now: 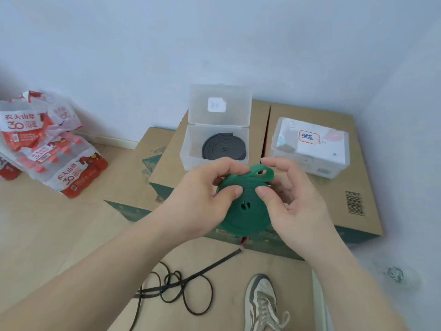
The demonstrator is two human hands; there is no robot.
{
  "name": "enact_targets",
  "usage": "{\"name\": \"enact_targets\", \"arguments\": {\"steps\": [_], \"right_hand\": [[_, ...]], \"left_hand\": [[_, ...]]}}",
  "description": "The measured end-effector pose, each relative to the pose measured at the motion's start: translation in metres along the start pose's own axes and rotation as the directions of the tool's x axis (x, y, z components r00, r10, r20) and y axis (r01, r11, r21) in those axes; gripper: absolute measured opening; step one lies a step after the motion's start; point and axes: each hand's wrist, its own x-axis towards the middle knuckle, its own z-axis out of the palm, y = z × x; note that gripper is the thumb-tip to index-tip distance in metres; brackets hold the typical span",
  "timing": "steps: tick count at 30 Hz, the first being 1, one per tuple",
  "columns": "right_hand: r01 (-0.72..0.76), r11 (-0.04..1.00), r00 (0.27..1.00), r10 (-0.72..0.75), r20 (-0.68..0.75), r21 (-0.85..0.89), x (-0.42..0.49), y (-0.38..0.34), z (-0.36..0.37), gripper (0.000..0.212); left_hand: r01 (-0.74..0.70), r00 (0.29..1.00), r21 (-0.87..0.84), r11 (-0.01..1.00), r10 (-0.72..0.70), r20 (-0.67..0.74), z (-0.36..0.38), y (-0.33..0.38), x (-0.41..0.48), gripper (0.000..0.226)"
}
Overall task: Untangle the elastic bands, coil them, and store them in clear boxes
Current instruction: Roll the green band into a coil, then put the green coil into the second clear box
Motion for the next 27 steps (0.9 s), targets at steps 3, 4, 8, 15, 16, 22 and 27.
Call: {"name": "enact_targets", "arguments": {"steps": [3,4,8,15,16,22,27], "right_hand": [[-0.049,0.998,0.997,0.052,-0.063,0.041,-0.003,0.01,-0.026,0.041],[-0.064,0.997,0.994,0.068,-0.087,0.052,-0.004,0.013,-0.034,0.042],[-0.113,0.99,0.971,0.127,-0.2,0.081,-0.006,0.025,-0.059,0.051],[-0.212,0.973,0.895,0.232,-0.381,0.093,-0.004,0.038,-0.078,0.029],[-0.222,0.97,0.881,0.243,-0.405,0.098,-0.002,0.04,-0.079,0.026],[-0.227,0.973,0.779,0.208,-0.592,0.043,0.008,0.047,-0.085,0.022],[-0.259,0.966,0.708,0.197,-0.678,0.011,0.013,0.048,-0.089,0.022]], "left_hand": [[-0.02,0.997,0.016,1.0,0.019,0.079,0.023,0.009,0.018,0.03],[-0.027,0.993,0.029,0.999,0.024,0.113,0.03,0.011,0.024,0.03],[-0.075,0.974,0.079,0.994,0.057,0.218,0.058,0.023,0.047,0.031],[-0.146,0.943,0.186,0.972,0.081,0.321,0.081,0.028,0.08,0.029],[-0.159,0.937,0.199,0.967,0.084,0.339,0.083,0.029,0.085,0.027],[-0.357,0.934,0.425,0.832,0.32,0.159,0.088,0.036,0.147,0.023],[-0.454,0.878,0.76,0.465,0.09,0.469,0.105,0.02,0.176,0.061]]}}
